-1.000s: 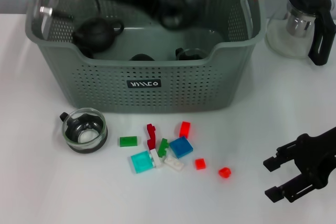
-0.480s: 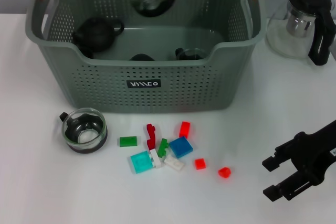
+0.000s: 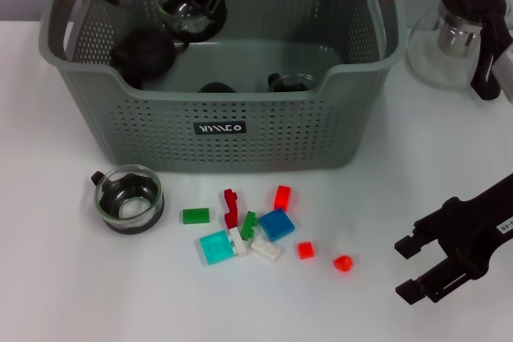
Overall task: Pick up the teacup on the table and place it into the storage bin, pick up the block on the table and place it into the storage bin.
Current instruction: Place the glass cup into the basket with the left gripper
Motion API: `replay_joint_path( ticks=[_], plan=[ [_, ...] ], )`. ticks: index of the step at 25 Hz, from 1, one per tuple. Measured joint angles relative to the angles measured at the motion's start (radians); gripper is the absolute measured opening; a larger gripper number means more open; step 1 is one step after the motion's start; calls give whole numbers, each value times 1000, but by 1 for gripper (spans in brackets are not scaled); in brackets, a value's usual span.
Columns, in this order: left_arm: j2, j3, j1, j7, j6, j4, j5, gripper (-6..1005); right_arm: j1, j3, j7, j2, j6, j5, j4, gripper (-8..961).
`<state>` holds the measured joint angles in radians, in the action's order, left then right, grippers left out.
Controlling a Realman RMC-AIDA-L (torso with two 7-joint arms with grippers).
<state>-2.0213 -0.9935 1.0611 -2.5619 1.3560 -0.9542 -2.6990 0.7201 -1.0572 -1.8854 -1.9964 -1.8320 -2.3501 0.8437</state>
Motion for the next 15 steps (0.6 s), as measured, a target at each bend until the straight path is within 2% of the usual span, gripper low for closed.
replay_joint_path(
  ticks=[6, 15],
  plan=[
    [-20, -4, 1, 6, -18, 28, -23, 57, 1, 0, 0, -6, 4, 0, 0, 824],
    [-41, -69, -1, 9, -81, 75, -24, 58, 1, -1, 0, -10, 4, 0, 0, 825]
  ],
)
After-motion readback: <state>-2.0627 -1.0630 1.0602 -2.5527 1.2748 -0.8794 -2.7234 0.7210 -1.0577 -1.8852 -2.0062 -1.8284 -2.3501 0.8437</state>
